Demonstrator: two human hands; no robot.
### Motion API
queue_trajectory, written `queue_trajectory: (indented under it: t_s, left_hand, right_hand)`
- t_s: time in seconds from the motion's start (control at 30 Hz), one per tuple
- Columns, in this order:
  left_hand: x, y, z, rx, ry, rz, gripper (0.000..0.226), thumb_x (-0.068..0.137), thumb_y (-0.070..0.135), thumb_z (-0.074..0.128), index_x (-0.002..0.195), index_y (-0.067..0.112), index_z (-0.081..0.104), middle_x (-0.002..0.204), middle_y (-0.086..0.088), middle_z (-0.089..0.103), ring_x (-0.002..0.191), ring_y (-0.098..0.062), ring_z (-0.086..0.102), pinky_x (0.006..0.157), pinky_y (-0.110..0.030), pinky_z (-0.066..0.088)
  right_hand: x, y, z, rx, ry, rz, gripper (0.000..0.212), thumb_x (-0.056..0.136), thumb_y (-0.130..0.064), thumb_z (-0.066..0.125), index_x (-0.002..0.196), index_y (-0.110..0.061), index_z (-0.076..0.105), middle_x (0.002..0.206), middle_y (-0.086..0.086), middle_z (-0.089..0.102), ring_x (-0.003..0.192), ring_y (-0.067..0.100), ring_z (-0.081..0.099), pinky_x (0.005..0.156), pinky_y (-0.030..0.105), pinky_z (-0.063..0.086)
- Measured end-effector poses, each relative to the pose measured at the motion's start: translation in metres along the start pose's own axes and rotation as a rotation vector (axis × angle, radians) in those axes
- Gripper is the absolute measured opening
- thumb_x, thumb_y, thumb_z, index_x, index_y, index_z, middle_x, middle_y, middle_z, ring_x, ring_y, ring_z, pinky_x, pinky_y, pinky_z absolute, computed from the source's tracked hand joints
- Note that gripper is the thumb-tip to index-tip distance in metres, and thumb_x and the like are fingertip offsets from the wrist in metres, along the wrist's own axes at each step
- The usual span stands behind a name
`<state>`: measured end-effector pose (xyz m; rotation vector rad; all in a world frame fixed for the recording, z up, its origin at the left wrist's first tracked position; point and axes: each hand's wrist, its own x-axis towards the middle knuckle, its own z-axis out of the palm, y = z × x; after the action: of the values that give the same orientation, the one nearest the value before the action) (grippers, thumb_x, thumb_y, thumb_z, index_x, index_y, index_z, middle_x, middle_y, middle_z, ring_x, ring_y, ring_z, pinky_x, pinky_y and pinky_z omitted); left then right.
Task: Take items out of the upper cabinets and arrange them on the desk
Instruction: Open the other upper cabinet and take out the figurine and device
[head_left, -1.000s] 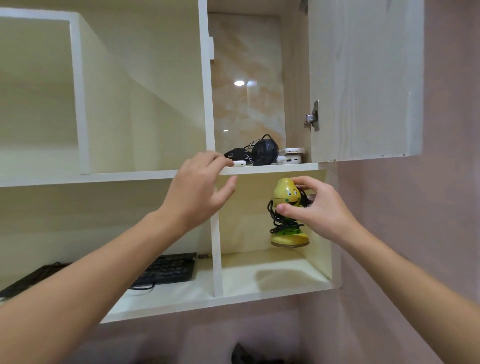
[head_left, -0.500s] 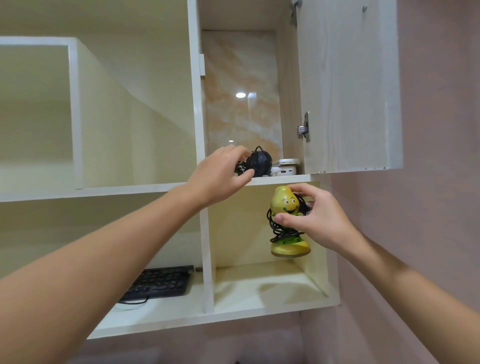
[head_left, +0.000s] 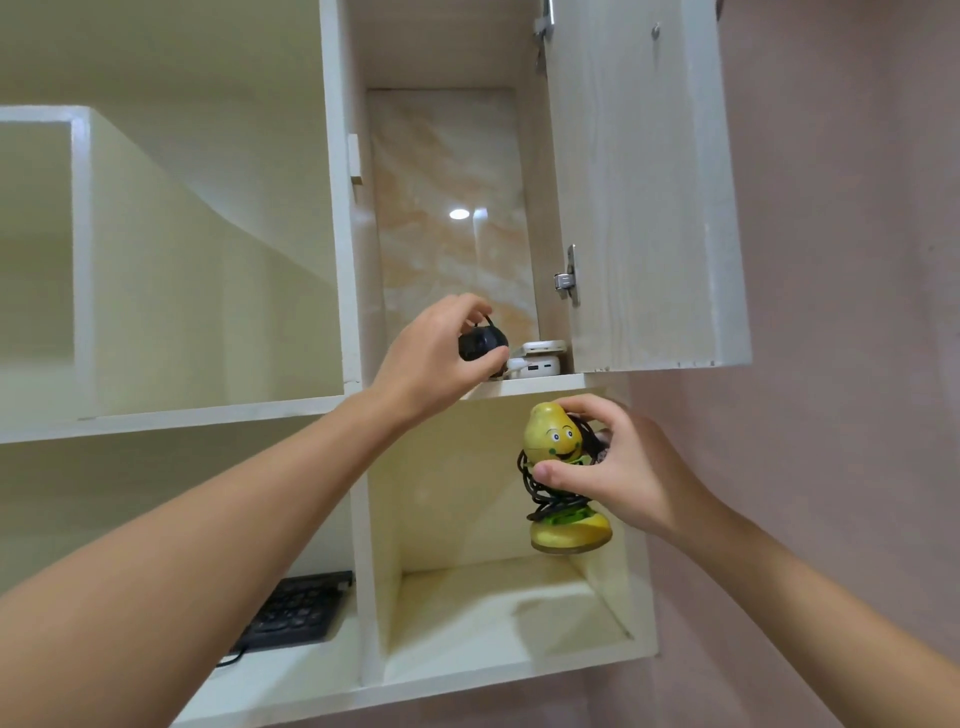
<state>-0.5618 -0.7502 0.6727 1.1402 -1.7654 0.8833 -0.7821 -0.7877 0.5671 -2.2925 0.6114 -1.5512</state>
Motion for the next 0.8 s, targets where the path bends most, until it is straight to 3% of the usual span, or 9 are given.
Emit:
queue_trajectory:
  t_s: [0.13,0.33,0.67,0.8]
  left_hand:
    - [0.022,0.003,0.002,0.024,0.011,0.052,0.037,0.085,0.04,0.072,0.113,0.018,0.063,0.108,0.004,0.065,0.097,-0.013,0.058,0.078,-0.026,0.043]
    - [0.053,0.007,0.028,0.145,-0.222,0.056,0.036,0.082,0.038,0.071,0.112,0.018,0.067,0.11,0.001,0.069,0.101,-0.018,0.062,0.084,-0.038,0.052]
    - [0.073,0.009,0.067,0.187,-0.351,0.018,0.028,0.076,0.037,0.074,0.101,0.023,0.072,0.099,0.003,0.073,0.087,-0.02,0.061,0.065,-0.029,0.042]
    - [0.074,0.008,0.066,0.175,-0.348,0.003,0.023,0.078,0.033,0.074,0.098,0.023,0.075,0.093,0.002,0.075,0.088,-0.022,0.067,0.07,-0.034,0.053]
  right_hand:
    - [0.001,0.004,-0.004,-0.036,-0.01,0.013,0.058,0.067,-0.042,0.09,0.118,-0.04,0.063,0.106,-0.024,0.067,0.099,-0.009,0.062,0.093,0.029,0.052]
    - [0.005,0.009,-0.007,-0.037,-0.002,0.019,0.06,0.058,-0.054,0.083,0.113,-0.041,0.064,0.104,-0.02,0.069,0.095,-0.003,0.066,0.092,0.035,0.055]
    - [0.005,0.03,-0.007,-0.021,-0.004,0.001,0.056,0.061,-0.052,0.083,0.113,-0.042,0.063,0.108,-0.014,0.068,0.1,0.002,0.066,0.091,0.037,0.055]
    - [0.008,0.031,-0.006,-0.019,0.011,-0.011,0.058,0.061,-0.054,0.083,0.113,-0.041,0.064,0.106,-0.014,0.069,0.098,0.003,0.067,0.091,0.038,0.055]
